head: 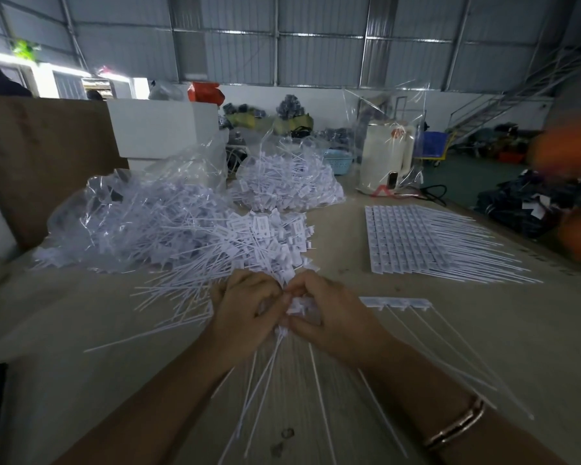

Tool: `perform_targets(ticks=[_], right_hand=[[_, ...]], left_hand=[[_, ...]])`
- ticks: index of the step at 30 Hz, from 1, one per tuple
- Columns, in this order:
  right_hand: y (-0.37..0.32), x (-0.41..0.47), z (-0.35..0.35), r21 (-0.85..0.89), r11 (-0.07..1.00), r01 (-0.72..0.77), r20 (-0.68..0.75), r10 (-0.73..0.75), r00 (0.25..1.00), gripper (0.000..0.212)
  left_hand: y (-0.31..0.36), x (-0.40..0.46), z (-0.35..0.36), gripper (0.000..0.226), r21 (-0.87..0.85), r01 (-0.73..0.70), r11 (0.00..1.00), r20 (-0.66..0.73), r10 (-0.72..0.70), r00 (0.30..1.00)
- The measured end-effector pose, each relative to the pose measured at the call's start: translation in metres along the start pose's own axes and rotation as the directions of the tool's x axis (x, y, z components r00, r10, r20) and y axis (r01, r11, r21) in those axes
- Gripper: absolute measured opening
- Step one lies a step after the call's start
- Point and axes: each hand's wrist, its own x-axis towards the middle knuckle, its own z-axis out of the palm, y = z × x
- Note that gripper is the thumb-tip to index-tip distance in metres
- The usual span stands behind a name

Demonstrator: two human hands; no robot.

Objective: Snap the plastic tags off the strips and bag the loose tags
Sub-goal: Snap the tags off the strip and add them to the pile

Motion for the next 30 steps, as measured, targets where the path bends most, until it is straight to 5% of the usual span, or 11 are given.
perform_targets(ticks=[5, 9, 13, 22, 25, 30], right_hand=[[0.007, -0.003, -0.002, -0.161, 0.980, -0.115, -0.072, 0.105, 0.992, 0.029], [0.016, -0.005, -0.001, -0.361, 0.923, -0.133, 0.028, 0.153, 0.988, 0.019], [0.023, -0.003, -0.010, -0.295, 0.947, -0.126, 0.059, 0.149, 0.987, 0.026], [0.019, -0.003, -0.012, 0.105, 0.974, -0.200, 0.160, 0.182, 0.970, 0.024], [0.025, -0.005, -0.023, 0.266, 0.890, -0.371, 0.130, 0.348, 0.929, 0.028], [0.035, -0.014, -0.035, -0.045, 0.924, -0.380, 0.097, 0.383, 0.919, 0.023]], left_hand=[[-0.005, 0.000, -0.002, 0.060, 0.063, 0.005, 0.998, -0.010, -0.004, 1.000], [-0.002, -0.001, -0.001, 0.035, 0.118, 0.083, 0.990, -0.043, -0.078, 0.996], [-0.004, -0.001, -0.004, 0.052, -0.014, -0.014, 1.000, 0.052, 0.015, 0.999], [-0.006, -0.002, -0.015, 0.035, 0.003, -0.254, 0.967, -0.031, 0.254, 0.967], [-0.013, -0.004, -0.021, 0.028, 0.021, -0.311, 0.950, -0.040, 0.312, 0.949], [-0.025, -0.008, -0.029, 0.031, 0.153, -0.149, 0.977, -0.054, 0.159, 0.986]])
